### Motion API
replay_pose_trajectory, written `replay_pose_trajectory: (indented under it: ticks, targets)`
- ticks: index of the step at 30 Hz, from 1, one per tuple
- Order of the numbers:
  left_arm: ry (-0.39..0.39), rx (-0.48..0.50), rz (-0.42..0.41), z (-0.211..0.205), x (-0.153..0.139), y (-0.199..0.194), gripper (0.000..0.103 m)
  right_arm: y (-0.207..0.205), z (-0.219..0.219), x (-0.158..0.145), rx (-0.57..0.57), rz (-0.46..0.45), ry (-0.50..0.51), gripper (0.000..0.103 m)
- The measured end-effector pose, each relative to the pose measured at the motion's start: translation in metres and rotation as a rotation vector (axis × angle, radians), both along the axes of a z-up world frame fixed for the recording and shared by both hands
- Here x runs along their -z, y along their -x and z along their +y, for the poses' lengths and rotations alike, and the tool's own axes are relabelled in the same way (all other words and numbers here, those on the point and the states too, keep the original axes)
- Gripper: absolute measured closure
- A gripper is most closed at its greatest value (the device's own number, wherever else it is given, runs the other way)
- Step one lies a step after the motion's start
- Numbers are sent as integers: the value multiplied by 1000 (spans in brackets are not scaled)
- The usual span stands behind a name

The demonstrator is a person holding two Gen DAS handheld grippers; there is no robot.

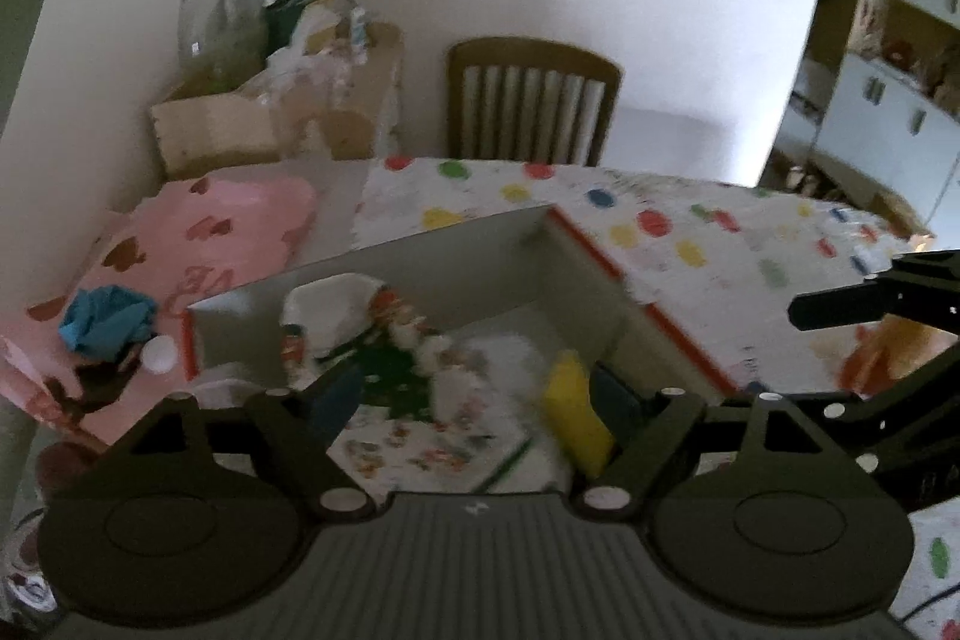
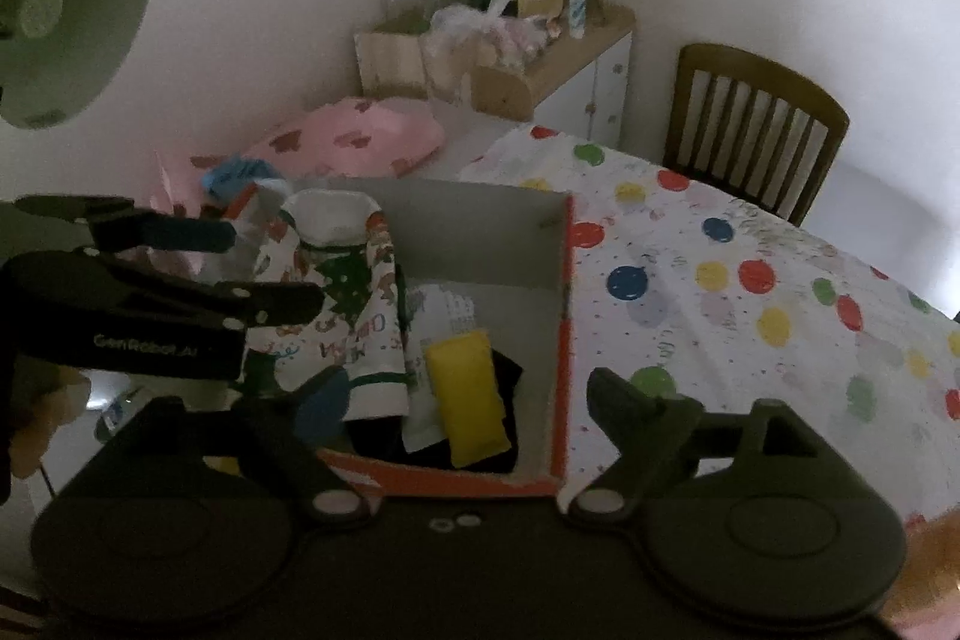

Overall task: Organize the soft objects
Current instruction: 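Move both tools toward the white napkin and pink mesh puff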

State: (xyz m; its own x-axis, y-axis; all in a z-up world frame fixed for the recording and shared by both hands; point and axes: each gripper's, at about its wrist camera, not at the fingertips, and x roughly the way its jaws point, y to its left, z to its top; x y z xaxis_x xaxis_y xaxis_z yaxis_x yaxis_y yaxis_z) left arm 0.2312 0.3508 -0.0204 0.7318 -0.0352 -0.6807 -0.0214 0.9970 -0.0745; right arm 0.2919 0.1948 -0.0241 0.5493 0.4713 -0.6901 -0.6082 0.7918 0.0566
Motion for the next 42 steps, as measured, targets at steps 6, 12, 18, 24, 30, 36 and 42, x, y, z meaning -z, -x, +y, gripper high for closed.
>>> replay_pose_trajectory:
  ticks: [6, 12, 18, 24, 30, 36, 42]
  targets:
    - [27, 33, -17, -35, -11, 15, 18, 15, -43, -18, 20, -9, -57, 11]
    - [57, 67, -27, -73, -18, 28, 9, 32, -96, -29, 40, -20, -98, 5]
    - [83, 115, -49, -118, -20, 36, 0, 51, -156, -30, 67, -38, -113, 3]
    - [100, 125, -39, -158, -11, 36, 0, 66, -212, -24, 119, -51, -109, 3]
    - [99, 162, -23, -195, 3, 36, 0, 82, -264, -16, 171, -74, -86, 3]
    - [66, 193, -6, -224, 18, 36, 0, 86, -309, 0, 231, -52, -64, 3]
    - [58, 236, -23, -243, 43, 37, 0, 84, -332, 20, 261, -63, -3, 3]
